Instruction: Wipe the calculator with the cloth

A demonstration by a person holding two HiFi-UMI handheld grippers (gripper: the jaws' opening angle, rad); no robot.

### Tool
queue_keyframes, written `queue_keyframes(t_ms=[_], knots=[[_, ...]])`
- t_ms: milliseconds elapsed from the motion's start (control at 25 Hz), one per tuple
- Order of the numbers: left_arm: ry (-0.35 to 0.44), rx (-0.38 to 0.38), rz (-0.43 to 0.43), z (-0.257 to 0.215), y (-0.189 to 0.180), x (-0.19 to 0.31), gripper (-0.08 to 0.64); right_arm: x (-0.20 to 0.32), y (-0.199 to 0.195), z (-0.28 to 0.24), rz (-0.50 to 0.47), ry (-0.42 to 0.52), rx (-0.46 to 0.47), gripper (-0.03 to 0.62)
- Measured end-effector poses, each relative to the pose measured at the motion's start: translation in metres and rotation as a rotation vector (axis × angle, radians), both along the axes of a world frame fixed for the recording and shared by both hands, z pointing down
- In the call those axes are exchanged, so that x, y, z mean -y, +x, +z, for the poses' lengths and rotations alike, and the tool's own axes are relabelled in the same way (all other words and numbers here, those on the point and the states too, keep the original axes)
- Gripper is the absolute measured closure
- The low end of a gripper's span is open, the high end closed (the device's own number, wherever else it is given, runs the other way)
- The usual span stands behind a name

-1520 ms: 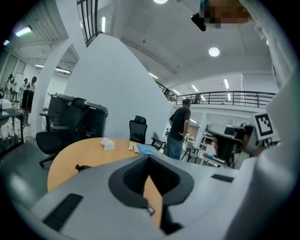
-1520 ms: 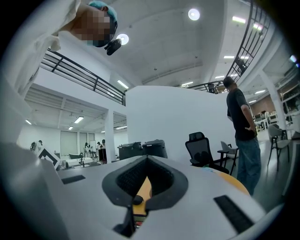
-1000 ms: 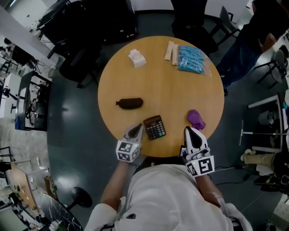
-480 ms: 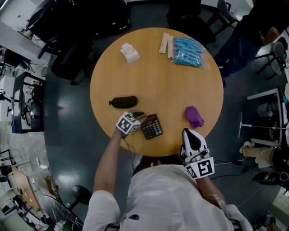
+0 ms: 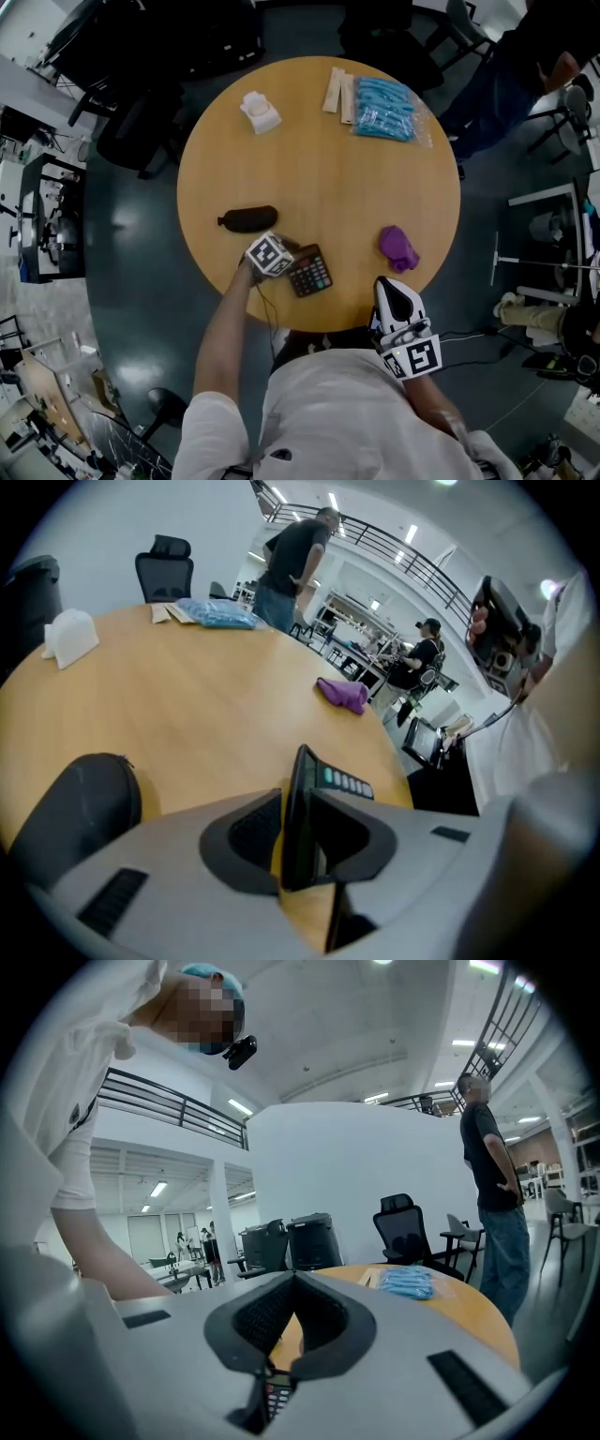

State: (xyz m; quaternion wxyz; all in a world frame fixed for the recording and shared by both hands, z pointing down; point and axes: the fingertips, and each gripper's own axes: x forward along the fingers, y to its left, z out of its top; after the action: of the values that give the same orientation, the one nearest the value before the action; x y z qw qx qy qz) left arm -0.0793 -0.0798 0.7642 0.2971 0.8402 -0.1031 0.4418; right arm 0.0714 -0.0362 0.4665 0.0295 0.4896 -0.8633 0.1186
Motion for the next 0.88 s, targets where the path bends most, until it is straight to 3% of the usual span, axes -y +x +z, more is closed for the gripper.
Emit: queue_keyframes(t_ms=[280, 560, 720, 880], knots=[[-0.076, -0.008, 0.06, 0.003, 0.007, -0.007, 0.483, 0.008, 0.001, 0.005, 0.003, -0.012, 0.003, 0.577], [-0.151, -0.088, 0.032, -0.01, 0.002, -0.022, 0.513, 0.012, 0.0, 0.007, 0.0, -0.011, 0.003, 0.577], [-0.162, -0.121, -0.049, -0.018, -0.003, -0.03, 0.517, 0.012, 0.001, 0.009, 0.0, -0.004, 0.007, 0.577], [-0.168, -0.129, -0.217, -0.022, -0.018, -0.039, 0.517, 0.014, 0.004, 0.005, 0.005, 0.016, 0.009, 0.577]])
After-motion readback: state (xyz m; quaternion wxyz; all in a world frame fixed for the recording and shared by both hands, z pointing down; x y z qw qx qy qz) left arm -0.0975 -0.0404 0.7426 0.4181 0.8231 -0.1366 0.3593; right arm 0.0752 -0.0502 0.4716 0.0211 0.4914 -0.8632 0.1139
